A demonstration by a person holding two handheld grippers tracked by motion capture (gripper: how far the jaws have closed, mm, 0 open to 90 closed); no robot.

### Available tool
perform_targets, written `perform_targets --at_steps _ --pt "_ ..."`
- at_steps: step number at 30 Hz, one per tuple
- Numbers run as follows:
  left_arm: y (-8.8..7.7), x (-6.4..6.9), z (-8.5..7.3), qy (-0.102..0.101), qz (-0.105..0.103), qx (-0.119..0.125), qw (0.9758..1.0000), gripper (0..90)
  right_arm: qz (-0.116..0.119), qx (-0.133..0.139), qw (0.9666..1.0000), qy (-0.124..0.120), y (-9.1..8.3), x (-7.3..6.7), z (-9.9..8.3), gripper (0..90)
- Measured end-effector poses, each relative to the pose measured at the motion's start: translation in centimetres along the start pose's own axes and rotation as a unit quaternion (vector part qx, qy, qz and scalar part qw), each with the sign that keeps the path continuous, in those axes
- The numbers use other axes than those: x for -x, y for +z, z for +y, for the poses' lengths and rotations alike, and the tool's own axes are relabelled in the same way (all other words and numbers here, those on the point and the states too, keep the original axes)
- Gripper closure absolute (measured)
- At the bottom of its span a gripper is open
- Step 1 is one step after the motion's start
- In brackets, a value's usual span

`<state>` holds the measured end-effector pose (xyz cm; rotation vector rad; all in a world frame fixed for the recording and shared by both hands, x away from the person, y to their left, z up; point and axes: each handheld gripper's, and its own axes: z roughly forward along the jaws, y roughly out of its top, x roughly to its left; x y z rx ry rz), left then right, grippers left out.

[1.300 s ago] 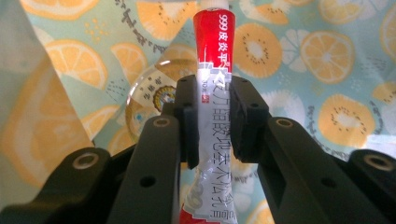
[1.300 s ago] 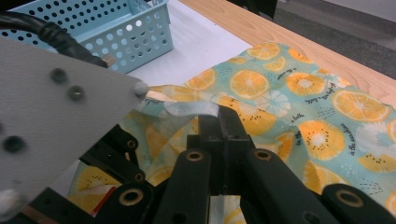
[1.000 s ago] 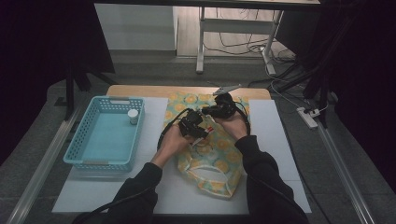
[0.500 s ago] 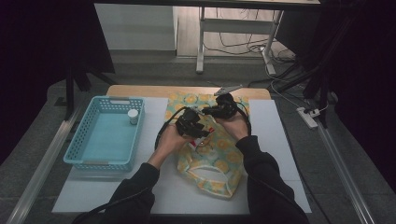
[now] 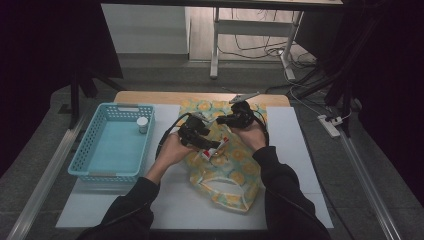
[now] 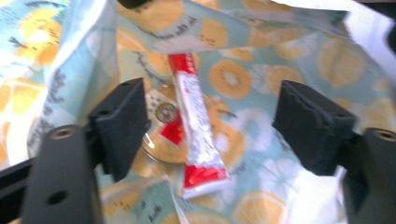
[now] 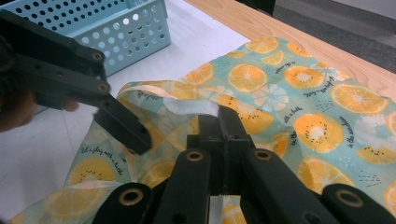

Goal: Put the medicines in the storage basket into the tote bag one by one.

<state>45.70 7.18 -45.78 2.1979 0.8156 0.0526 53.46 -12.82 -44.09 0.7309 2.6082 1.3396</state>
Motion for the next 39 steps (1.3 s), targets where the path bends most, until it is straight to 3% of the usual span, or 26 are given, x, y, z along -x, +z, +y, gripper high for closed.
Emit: perform_targets --at_steps 3,8,16,24,35,39 --pt "-0.7 -0.1 -0.4 -0.005 0.01 -0.004 0.9999 16.2 0.0 0.0 1.0 -0.001 0.0 0.0 0.0 90.0" --pt "-2.0 -0.8 -1.0 -0.019 0.002 0.005 0.9998 7.3 0.0 -0.002 1.0 -0.002 0.1 -0.1 -0.1 90.0" --pt "-4.6 -1.8 -2.4 -0.025 0.033 0.021 0.9989 1.5 -0.001 -0.003 1.0 -0.001 0.2 0.0 -0.3 90.0" --pt "-6.8 -3.5 -4.0 -0.038 0.05 0.041 0.9972 1.6 0.001 -0.003 1.0 -0.001 0.1 0.0 -0.4 90.0" --pt "-9.6 -5.2 -5.7 -0.065 0.089 0.062 0.9919 2.1 0.004 -0.006 1.0 -0.001 0.1 -0.1 -0.4 90.0" --pt "-10.7 -5.7 -6.4 -0.07 0.108 0.057 0.9901 2.2 0.006 -0.005 1.0 -0.001 0.1 -0.1 -0.4 90.0"
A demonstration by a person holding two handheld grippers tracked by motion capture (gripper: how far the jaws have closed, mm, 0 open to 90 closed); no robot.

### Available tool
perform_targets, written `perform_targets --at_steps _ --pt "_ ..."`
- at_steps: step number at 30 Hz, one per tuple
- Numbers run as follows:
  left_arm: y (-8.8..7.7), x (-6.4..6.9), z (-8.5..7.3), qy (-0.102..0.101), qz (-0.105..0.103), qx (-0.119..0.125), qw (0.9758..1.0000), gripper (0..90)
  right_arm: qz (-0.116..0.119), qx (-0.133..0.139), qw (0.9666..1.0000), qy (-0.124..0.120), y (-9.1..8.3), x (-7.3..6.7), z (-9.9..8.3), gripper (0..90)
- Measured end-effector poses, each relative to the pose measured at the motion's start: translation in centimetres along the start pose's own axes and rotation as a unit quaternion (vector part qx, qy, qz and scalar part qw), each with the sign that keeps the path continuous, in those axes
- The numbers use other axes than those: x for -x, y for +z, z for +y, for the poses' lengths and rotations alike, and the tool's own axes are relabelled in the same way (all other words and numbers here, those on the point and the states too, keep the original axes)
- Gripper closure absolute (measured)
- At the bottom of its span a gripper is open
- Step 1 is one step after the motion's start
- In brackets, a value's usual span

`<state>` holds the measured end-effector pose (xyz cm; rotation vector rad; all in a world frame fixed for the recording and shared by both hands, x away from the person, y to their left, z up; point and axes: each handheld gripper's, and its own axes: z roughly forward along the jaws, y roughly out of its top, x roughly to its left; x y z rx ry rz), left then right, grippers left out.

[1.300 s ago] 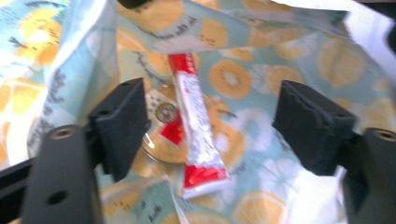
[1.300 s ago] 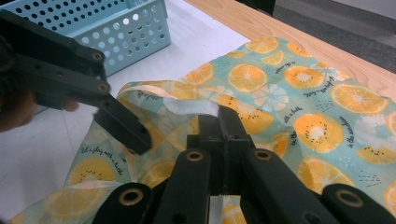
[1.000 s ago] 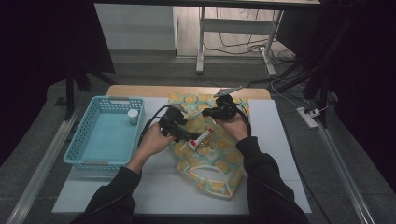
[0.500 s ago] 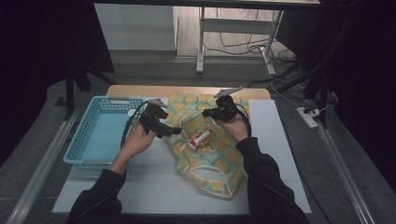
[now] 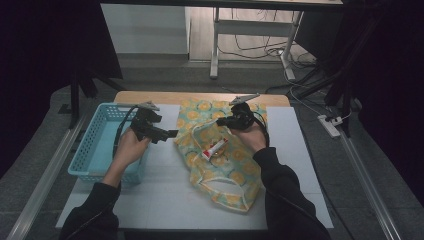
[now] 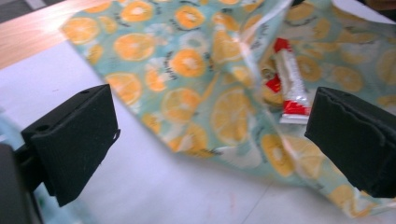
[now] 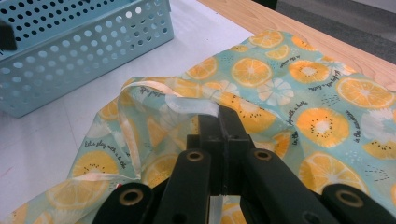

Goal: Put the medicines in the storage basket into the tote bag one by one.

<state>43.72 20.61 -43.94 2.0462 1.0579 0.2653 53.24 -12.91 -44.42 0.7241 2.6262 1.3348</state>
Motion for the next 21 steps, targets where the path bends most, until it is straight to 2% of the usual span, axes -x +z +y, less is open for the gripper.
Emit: perform_targets --at_steps 5,8,13,18,21 --pt "-1.1 -1.2 -0.7 -0.011 0.021 -0.011 0.9996 2.1 0.003 0.002 1.0 0.0 0.0 -0.2 0.2 90.0" --pt "-1.8 -2.0 -1.2 -0.026 0.027 -0.011 0.9992 2.1 0.005 0.002 1.0 -0.002 0.1 -0.4 0.3 90.0" --pt "-2.9 -3.3 -2.2 -0.042 0.052 -0.01 0.9977 1.5 0.004 0.002 1.0 -0.004 0.1 -0.5 0.4 90.0" --pt "-3.7 -4.5 -3.0 -0.049 0.091 -0.008 0.9946 1.5 0.003 0.002 1.0 -0.005 0.1 -0.5 0.4 90.0" --pt "-3.8 -5.5 -3.4 -0.06 0.102 -0.009 0.9929 1.5 0.003 0.002 1.0 -0.006 0.1 -0.5 0.4 90.0"
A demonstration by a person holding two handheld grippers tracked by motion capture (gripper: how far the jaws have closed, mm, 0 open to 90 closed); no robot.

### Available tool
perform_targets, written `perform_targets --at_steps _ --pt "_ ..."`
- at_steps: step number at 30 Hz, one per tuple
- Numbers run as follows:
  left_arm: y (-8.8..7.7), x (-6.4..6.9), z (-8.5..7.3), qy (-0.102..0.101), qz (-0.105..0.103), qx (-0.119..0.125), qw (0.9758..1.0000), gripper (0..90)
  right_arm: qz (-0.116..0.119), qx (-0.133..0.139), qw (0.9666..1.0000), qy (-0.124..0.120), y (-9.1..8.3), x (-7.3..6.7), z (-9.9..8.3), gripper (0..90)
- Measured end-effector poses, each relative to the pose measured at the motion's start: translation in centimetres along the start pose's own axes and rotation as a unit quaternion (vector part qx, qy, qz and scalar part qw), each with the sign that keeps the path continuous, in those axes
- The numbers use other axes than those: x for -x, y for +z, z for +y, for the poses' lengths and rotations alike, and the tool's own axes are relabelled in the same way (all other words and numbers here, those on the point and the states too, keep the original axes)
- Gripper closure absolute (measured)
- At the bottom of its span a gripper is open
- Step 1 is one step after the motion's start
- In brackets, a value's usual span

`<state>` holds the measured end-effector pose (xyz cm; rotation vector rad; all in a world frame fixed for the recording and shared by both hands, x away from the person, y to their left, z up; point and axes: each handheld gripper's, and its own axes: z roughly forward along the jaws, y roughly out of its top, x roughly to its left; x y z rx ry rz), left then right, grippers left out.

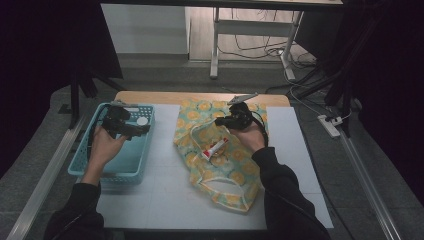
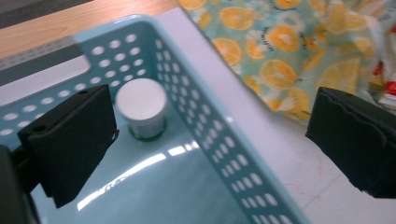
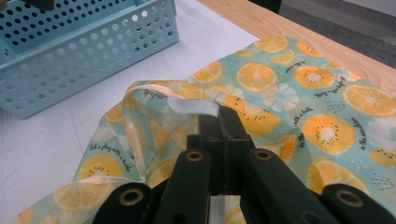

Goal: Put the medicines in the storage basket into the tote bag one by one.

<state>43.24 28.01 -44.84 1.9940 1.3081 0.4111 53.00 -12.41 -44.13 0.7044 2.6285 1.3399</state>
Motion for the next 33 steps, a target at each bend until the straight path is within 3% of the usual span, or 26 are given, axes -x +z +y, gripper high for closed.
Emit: perform_targets --at_steps 5,8,21,25,30,33 --pt "0.9 -1.1 -0.2 0.009 0.033 -0.018 0.9992 0.0 0.0 -0.001 1.0 0.0 0.1 0.0 -0.1 90.0" --pt "1.7 -1.9 -0.3 0.002 0.04 -0.025 0.9989 0.0 0.001 -0.001 1.0 0.0 0.1 0.0 -0.1 90.0" --pt "4.9 -2.9 0.5 0.011 0.049 -0.066 0.9966 1.2 0.001 -0.002 1.0 0.0 0.1 0.1 -0.2 90.0" --pt "5.4 -3.4 0.8 0.004 0.051 -0.077 0.9957 3.4 0.001 -0.002 1.0 0.001 0.2 0.1 -0.3 90.0" --pt "6.6 -3.6 1.0 0.017 0.058 -0.108 0.9922 9.3 0.001 -0.003 1.0 0.001 0.3 0.2 -0.3 90.0" --pt "7.1 -3.5 1.0 0.019 0.05 -0.114 0.992 16.4 0.002 -0.003 1.0 0.0 0.3 0.2 -0.3 90.0"
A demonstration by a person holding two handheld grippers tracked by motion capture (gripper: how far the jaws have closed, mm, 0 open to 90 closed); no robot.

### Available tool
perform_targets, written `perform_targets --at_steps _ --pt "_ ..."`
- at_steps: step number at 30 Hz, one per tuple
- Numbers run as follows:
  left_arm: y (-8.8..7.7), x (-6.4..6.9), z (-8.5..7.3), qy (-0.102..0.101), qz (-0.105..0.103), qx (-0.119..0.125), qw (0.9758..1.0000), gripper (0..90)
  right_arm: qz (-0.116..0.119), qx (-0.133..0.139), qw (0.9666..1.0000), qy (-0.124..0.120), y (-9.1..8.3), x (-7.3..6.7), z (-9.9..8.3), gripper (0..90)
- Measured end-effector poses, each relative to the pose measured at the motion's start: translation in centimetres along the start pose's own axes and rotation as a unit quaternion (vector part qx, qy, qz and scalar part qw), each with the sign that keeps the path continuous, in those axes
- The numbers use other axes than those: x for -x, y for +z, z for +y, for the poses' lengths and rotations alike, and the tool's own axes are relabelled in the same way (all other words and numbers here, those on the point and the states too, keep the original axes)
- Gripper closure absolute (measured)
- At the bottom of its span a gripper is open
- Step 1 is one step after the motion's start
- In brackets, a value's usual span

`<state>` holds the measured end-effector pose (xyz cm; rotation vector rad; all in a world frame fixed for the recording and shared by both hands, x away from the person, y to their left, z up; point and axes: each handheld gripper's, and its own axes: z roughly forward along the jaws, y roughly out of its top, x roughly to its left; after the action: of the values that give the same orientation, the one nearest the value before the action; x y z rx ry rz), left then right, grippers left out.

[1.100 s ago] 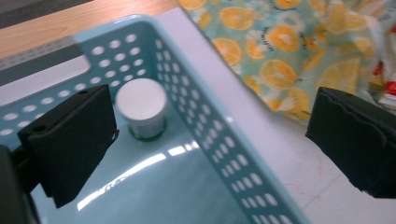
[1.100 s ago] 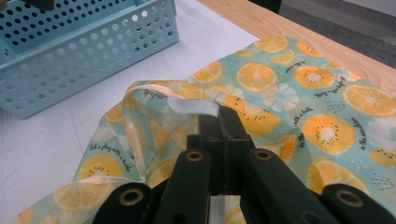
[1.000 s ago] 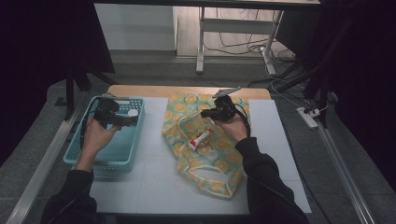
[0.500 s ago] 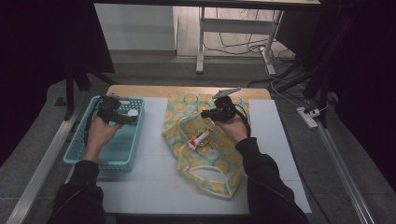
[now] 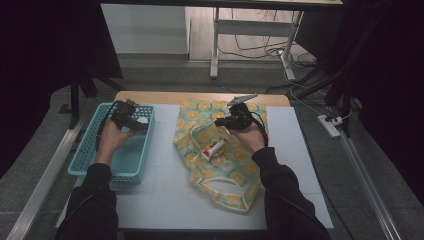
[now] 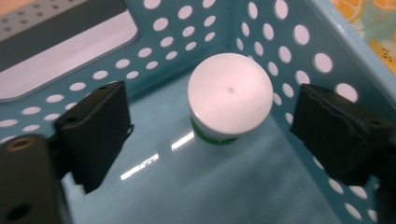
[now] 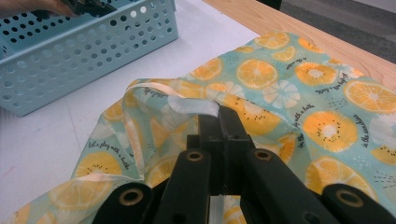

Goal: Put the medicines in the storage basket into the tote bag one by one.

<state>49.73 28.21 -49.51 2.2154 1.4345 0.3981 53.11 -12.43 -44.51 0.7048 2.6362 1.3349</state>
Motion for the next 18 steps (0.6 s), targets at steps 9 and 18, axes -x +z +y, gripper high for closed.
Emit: perform_targets --at_steps 9,18 --pt "0.77 0.48 0.35 0.021 -0.003 -0.001 0.9998 45.1 0.0 -0.001 1.0 0.0 -0.07 -0.06 -0.11 90.0" --pt "0.25 0.29 0.22 0.006 -0.013 -0.011 0.9998 50.5 0.0 0.001 1.0 0.0 -0.23 -0.09 -0.06 90.0"
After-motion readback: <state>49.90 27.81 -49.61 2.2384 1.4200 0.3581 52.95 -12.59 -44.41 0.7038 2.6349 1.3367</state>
